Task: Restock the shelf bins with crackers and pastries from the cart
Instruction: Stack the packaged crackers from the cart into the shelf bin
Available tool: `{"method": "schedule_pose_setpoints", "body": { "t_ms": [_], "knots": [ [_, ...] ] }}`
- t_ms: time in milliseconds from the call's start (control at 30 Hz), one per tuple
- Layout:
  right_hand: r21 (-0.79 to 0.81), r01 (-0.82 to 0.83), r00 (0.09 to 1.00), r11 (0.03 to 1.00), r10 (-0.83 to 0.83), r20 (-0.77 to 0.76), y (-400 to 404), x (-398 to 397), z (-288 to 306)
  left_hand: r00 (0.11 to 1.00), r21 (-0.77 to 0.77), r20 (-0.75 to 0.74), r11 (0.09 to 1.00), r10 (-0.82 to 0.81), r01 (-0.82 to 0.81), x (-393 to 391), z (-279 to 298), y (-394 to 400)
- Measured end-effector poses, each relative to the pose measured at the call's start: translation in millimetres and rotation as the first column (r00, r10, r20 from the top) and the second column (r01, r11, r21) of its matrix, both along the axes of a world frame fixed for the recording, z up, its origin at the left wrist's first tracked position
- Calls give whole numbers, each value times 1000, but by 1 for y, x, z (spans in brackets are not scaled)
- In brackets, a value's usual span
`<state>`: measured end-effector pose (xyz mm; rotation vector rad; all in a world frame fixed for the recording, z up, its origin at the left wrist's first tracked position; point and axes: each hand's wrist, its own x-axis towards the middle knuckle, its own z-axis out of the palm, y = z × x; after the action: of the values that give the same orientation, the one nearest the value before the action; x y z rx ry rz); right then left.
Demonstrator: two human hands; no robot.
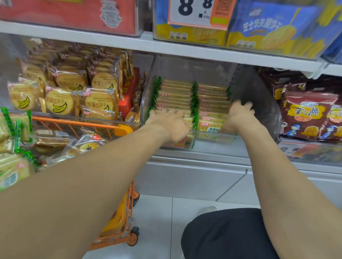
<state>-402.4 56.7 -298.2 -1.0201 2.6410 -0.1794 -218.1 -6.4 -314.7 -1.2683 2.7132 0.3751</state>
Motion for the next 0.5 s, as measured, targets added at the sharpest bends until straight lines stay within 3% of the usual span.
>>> {"method": "schedule_pose_setpoints", "body": {
  "t_ms": [100, 200, 267, 367, 500],
  "knots": [
    [-157, -93, 995, 983, 97, 14, 5, 18, 13, 996, -54, 75, 997, -47, 51, 6, 7, 3],
    [-495, -242, 966, 835, 253, -47, 5, 49, 23, 994, -159, 99, 986, -43, 59, 26, 26, 5],
    [-618, -331, 931, 713, 354, -91, 1, 77, 29, 990, -158, -123, 986, -70, 50, 48, 41, 7],
    [-670, -446, 832, 593, 551, -67, -9, 120, 30, 885, -104, -462, 995, -56, 8, 91, 62, 19],
    [-665, -585, 657, 464, 752, -53, -18, 172, 29, 850, -181, -524, 968, 55, -174, 168, 78, 28]
  ]
}}
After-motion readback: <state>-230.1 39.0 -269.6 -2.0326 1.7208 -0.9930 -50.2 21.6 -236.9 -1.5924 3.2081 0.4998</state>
